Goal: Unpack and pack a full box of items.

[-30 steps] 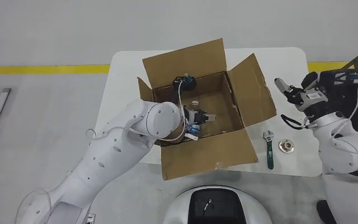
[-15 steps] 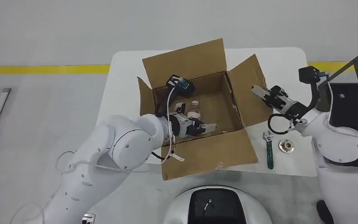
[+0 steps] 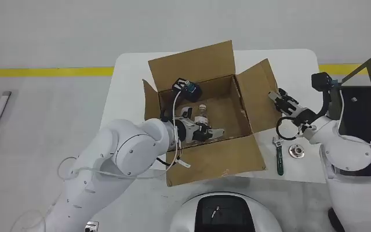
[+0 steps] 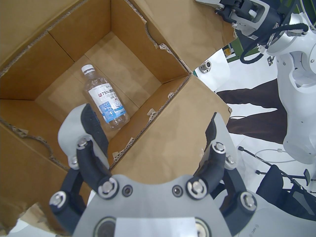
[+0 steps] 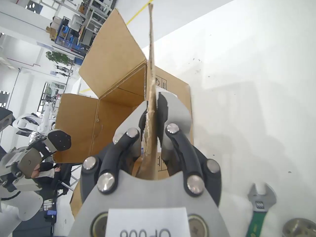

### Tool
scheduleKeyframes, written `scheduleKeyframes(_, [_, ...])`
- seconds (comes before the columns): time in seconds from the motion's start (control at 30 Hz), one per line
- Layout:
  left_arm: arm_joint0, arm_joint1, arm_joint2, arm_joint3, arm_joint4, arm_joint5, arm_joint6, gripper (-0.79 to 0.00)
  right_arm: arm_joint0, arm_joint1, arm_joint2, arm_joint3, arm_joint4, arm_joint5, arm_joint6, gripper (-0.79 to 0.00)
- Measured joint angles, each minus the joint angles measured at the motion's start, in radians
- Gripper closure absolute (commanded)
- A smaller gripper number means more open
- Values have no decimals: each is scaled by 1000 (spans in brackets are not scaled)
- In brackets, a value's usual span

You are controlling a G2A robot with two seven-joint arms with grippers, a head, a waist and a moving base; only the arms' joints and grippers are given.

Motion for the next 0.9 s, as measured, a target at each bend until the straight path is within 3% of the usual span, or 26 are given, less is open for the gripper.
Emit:
scheduleKeyframes(0.43, [0, 0, 0, 0, 0, 0, 0, -785, -87, 1, 41, -64, 85, 154, -105, 0])
scheduleKeyframes(0.5, [0, 0, 0, 0, 0, 0, 0, -785, -95, 4, 37, -69, 65, 154, -99, -382])
scheduleKeyframes(0.53, [0, 0, 0, 0, 0, 0, 0, -785, -95, 7, 35, -69, 44, 153, -95, -785])
scheduleKeyframes(0.77, [53, 12, -51, -23, 34, -11, 41, -785, -74, 17, 42, -71, -41, 125, -128, -785])
scheduleKeyframes(0.9, [85, 28, -126, -60, 73, -4, 41, -785, -72, 31, 72, -92, -200, 78, -166, -785])
